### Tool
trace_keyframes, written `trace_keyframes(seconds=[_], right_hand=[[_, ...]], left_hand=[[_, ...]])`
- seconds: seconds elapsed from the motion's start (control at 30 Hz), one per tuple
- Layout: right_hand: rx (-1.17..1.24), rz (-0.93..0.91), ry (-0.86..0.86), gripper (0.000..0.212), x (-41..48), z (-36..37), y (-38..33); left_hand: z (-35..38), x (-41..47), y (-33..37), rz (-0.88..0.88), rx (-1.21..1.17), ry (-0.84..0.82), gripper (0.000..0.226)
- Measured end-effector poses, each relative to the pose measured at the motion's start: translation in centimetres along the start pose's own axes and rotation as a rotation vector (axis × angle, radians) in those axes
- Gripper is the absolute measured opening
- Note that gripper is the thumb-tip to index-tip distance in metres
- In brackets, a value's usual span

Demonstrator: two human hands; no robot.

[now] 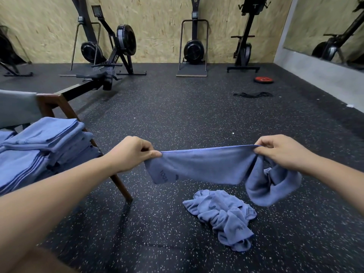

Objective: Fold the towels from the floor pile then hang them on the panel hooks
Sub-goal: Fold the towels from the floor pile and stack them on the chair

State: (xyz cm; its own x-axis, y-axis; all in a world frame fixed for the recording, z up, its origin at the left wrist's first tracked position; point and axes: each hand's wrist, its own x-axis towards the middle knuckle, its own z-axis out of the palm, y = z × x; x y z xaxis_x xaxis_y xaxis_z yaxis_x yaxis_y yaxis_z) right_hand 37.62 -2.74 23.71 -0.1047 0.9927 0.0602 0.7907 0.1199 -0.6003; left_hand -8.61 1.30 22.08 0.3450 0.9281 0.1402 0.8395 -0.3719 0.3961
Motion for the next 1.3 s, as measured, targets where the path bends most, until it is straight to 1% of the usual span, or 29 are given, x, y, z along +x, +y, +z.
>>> trace_keyframes(seconds=[0.07,0.13,0.2,0.3,0.37,0.47,0.63,0.73,0.93,1.07,1.17,1.3], right_hand=[[-0.017,0.012,-0.017,0.020,-0.1,0.2,0.1],[-0.039,0.020,-0.019,0.020,0.0,0.3,0.2],[-0.072,0.027,-0.006,0.020,0.3,0.2,0.3],[-0.104,0.046,0.016,0.020,0.5,0.1,0.7],[-0.119,0.055,0.014,0.019,0.5,0.2,0.9],[-0.143,0.061,0.012,0.019,0.7,0.4,1.2],[-0.149,0.064,0.004,0.018,1.1,0.8,1.8],[-0.141,0.064,-0.005,0.018,1.1,1.0,1.8],[-0.130,0.070,-0.004,0.019,1.0,0.9,2.1],[-0.020,0.043,-0.054,0.013,0.7,1.3,1.8],[-0.019,0.023,-0.108,0.021,0.4,2.2,1.4],[-0.018,0.017,-0.142,0.022,0.0,3.4,0.0]], left_hand=[[0.0,-0.1,0.4,0.005,-0.015,0.053,0.058],[-0.2,-0.2,0.7,0.019,-0.044,0.085,0.059],[-0.6,-0.3,1.0,0.000,-0.095,0.073,0.047],[-1.4,-0.3,1.0,-0.044,-0.092,-0.043,0.017],[-1.5,-0.4,0.9,-0.047,-0.094,-0.074,0.010],[-1.6,-0.6,1.1,-0.058,-0.133,-0.058,0.009],[-1.7,-0.9,2.3,-0.043,-0.237,0.040,0.022],[-1.6,-0.8,2.4,-0.033,-0.256,0.079,0.019],[-1.5,-0.8,2.1,-0.062,-0.318,0.051,0.013],[-1.6,-1.0,3.0,-0.081,-0.479,0.055,0.016],[-1.5,-1.1,4.2,-0.080,-0.584,0.034,0.015],[-0.5,-0.9,5.8,-0.107,-0.566,0.015,0.017]])
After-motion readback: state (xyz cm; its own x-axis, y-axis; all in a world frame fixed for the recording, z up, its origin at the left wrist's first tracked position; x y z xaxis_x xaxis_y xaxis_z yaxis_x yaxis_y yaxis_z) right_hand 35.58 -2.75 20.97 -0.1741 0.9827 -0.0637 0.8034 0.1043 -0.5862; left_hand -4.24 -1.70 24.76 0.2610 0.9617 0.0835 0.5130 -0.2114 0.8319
